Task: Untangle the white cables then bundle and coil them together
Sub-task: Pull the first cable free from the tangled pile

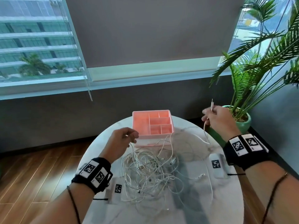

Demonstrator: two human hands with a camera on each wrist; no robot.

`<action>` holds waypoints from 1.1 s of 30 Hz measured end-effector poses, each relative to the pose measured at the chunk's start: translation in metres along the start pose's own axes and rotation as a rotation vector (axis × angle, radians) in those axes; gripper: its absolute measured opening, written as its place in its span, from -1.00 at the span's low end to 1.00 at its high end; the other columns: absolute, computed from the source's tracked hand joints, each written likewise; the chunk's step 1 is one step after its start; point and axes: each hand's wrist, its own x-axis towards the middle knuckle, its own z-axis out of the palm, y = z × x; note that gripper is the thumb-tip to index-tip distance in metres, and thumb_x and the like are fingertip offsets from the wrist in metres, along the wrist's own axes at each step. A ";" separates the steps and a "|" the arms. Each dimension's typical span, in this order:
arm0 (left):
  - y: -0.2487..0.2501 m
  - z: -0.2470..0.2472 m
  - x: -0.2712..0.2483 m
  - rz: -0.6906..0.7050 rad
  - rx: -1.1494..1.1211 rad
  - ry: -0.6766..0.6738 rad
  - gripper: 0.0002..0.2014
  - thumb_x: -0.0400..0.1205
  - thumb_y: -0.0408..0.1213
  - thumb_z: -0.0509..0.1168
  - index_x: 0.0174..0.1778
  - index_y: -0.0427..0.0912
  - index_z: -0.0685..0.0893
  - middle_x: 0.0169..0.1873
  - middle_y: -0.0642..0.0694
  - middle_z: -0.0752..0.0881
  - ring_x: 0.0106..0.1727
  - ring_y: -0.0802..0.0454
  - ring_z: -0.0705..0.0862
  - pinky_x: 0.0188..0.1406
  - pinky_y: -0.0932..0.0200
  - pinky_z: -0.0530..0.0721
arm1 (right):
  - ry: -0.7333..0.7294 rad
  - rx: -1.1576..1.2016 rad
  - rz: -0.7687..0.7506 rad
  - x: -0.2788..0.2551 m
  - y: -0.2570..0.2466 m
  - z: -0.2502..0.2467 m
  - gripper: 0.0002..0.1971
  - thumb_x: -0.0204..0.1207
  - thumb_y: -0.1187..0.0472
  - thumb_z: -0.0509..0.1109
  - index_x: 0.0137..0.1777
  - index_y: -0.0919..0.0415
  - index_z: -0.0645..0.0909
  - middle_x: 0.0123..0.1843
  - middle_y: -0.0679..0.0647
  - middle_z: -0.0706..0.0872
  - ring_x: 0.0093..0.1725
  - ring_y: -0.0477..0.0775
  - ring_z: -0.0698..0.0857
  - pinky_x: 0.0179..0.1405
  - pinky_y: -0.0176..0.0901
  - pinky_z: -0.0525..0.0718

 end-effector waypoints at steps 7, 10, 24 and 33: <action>0.052 0.029 -0.001 0.102 -0.207 -0.105 -0.81 0.76 -0.23 0.27 0.10 -0.18 0.77 -0.01 -0.10 0.86 -0.04 -0.13 0.84 -0.23 0.04 0.69 | -0.286 -0.039 -0.313 -0.047 -0.056 0.036 -0.73 0.76 0.11 0.20 -0.11 0.01 0.70 -0.45 -0.05 0.74 -0.56 -0.18 0.55 -0.51 -0.23 0.51; 0.061 0.051 -0.004 0.113 -0.242 -0.192 -0.75 0.80 -0.18 0.18 0.24 -0.16 0.72 0.00 -0.03 0.85 0.04 -0.03 0.83 -0.13 -0.02 0.71 | -0.482 -0.041 -0.370 -0.069 -0.063 0.069 -0.76 0.76 0.13 0.20 -0.09 -0.01 0.65 -0.51 -0.39 0.65 -0.49 -0.34 0.60 -0.33 -0.32 0.51; 0.043 -0.005 0.006 -0.020 -0.743 0.288 -0.63 0.85 -0.13 0.07 -0.23 -0.18 0.53 -0.58 -0.02 0.33 -0.61 0.07 0.36 -0.59 0.15 0.57 | -0.781 -0.197 -0.216 -0.084 0.041 0.082 -0.70 0.75 0.19 0.20 -0.20 0.05 0.63 -0.34 -0.13 0.61 -0.40 -0.32 0.55 -0.29 -0.39 0.44; 0.007 -0.038 0.003 -0.011 -0.539 0.383 -0.57 0.85 -0.05 0.04 -0.34 -0.13 0.39 -0.57 0.02 0.26 -0.61 0.13 0.18 -0.63 0.33 0.16 | -0.375 -0.317 0.081 -0.039 0.122 -0.020 -0.63 0.66 0.04 0.37 -0.33 0.21 0.72 -0.59 -0.06 0.56 -0.50 -0.04 0.51 -0.42 -0.15 0.39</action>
